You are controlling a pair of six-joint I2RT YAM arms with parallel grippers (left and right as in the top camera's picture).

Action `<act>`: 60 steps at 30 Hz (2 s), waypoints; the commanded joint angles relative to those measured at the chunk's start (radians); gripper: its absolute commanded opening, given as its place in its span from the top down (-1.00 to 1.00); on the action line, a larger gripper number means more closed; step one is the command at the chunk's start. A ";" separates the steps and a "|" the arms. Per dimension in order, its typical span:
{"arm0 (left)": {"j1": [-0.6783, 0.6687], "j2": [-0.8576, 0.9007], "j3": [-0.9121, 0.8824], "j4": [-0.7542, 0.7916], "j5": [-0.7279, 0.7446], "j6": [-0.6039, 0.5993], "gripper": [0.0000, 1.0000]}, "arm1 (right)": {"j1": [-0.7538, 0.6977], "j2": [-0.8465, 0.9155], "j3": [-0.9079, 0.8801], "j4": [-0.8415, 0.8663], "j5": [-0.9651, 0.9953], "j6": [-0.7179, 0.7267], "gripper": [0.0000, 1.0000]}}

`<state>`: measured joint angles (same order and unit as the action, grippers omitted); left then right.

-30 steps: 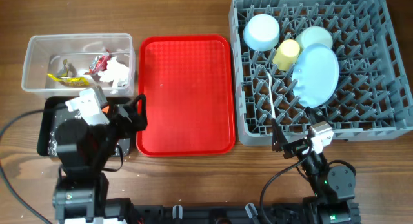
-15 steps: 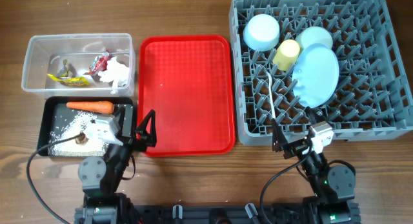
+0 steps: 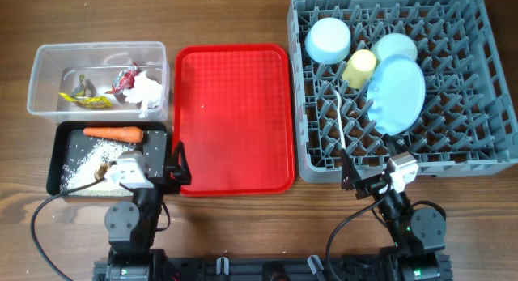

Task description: Sort waste into correct bins and load items into the dishwasher rack

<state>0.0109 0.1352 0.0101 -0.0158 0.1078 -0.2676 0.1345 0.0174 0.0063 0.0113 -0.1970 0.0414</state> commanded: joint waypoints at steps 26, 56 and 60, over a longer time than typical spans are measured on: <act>-0.008 -0.132 -0.005 -0.055 -0.027 0.204 -1.00 | -0.006 -0.007 -0.001 0.003 0.011 0.013 -0.99; -0.008 -0.132 -0.005 -0.055 -0.027 0.204 -1.00 | -0.006 -0.007 -0.001 0.003 0.011 0.014 -1.00; -0.008 -0.132 -0.005 -0.055 -0.027 0.204 -1.00 | -0.006 -0.007 -0.001 0.003 0.011 0.014 -1.00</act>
<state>-0.0040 0.0147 0.0101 -0.0650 0.0792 -0.0612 0.1345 0.0174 0.0063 0.0113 -0.1974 0.0414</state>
